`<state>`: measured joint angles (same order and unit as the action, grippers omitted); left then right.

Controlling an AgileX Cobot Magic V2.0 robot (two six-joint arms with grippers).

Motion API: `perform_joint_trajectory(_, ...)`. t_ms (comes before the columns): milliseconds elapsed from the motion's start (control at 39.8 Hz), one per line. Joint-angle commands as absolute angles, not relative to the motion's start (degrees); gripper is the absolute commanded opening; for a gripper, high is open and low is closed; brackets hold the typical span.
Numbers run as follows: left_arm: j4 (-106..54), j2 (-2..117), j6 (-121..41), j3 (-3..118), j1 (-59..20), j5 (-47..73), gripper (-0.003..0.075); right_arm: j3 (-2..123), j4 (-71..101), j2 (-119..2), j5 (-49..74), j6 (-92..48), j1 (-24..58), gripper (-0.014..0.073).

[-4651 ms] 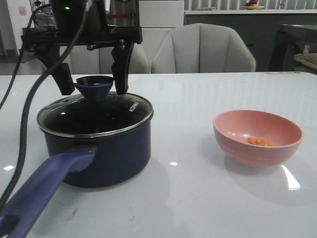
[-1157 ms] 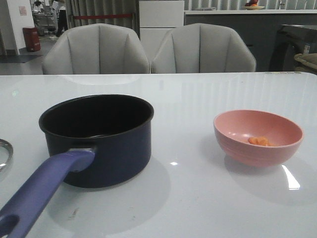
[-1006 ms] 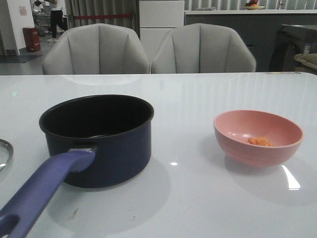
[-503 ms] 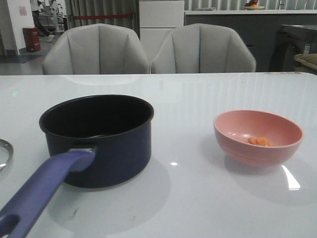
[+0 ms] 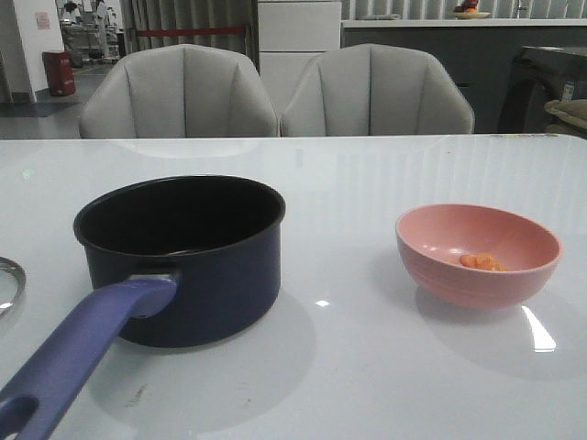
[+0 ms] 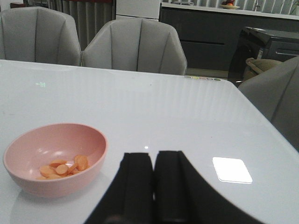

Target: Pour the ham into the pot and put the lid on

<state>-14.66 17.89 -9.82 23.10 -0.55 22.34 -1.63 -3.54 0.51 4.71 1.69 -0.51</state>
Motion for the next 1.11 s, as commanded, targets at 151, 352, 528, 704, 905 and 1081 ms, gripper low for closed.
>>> perform_joint_trajectory(151, -15.33, 7.99, -9.76, 17.94, -1.07, 12.16, 0.0629, -2.07, -4.21, 1.63, 0.0, 1.55, -0.59, 0.0142)
perform_joint_trajectory(352, -15.33, 6.99, -9.76, 17.11, -1.07, 9.41, 0.0629, -2.07, -4.21, 1.63, 0.0, 1.55, -0.59, 0.0142)
perform_joint_trajectory(528, -15.33, 6.99, -9.76, 17.11, -2.82, 8.76, 0.0629, -2.07, -4.21, 1.63, -0.65, 1.49, -0.59, 0.0142)
perform_joint_trajectory(704, -15.23, 6.99, -9.76, 17.11, -4.84, 8.76, 0.0629, -2.07, -4.51, 1.63, -6.61, 0.75, -0.65, 0.0142)
perform_joint_trajectory(905, -15.09, 6.99, -9.76, 17.11, -5.23, 7.98, 0.0629, 2.22, -4.11, -0.44, -8.81, 3.46, -0.57, 0.0142)
perform_joint_trajectory(1081, -15.09, 6.99, -9.76, 17.11, -7.0, 7.9, 0.0629, 12.51, -4.11, -11.75, 1.44, 3.46, -0.57, 0.0142)
